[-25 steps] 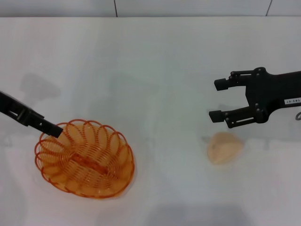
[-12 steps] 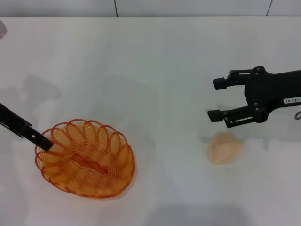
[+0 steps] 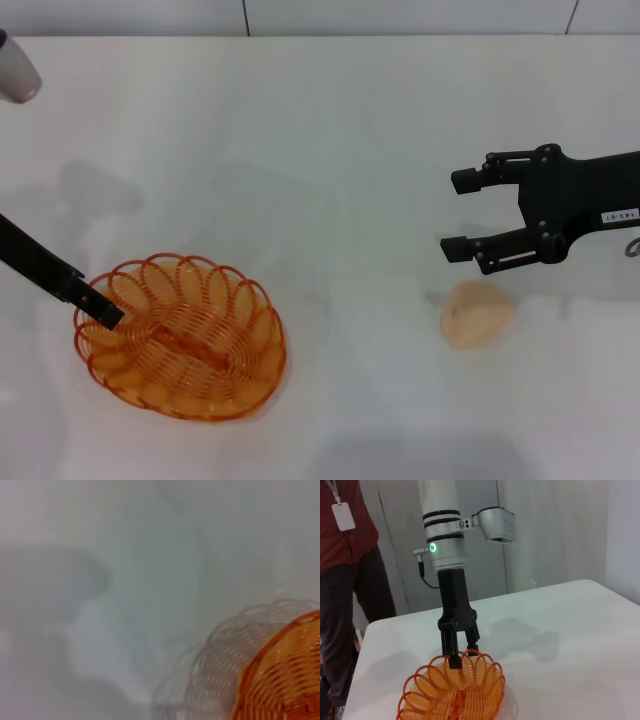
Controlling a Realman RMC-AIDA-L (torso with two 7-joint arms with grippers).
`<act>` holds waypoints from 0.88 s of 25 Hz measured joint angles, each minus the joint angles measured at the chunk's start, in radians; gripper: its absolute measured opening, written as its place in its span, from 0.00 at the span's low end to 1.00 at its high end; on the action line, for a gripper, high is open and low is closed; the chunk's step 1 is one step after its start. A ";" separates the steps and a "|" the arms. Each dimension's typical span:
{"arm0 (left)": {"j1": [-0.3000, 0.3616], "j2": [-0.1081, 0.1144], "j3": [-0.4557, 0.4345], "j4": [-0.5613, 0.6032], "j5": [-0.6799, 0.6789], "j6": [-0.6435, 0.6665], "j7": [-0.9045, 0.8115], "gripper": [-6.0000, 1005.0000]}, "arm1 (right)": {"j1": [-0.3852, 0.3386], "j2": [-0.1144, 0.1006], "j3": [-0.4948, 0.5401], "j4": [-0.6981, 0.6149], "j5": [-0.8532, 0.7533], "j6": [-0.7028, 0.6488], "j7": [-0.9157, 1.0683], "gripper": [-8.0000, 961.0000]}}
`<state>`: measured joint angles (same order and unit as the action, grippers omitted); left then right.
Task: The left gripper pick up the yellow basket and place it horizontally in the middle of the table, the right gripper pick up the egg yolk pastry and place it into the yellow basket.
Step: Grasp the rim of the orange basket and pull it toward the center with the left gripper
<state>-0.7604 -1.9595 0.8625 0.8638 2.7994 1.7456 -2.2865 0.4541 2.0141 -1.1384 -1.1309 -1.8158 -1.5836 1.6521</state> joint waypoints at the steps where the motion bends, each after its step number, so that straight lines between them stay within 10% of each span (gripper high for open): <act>1: 0.000 -0.001 0.000 -0.001 0.001 -0.001 -0.001 0.78 | 0.000 0.000 0.000 -0.001 0.000 -0.001 0.000 0.87; 10: -0.004 -0.014 0.004 -0.014 0.009 -0.006 -0.010 0.76 | -0.004 0.000 -0.001 -0.005 0.000 -0.005 0.000 0.87; 22: -0.014 -0.021 0.014 -0.034 0.009 -0.031 -0.022 0.36 | -0.005 0.000 -0.001 -0.007 0.001 -0.009 0.000 0.86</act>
<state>-0.7739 -1.9805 0.8760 0.8295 2.8088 1.7142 -2.3082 0.4494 2.0141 -1.1398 -1.1383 -1.8145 -1.5924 1.6521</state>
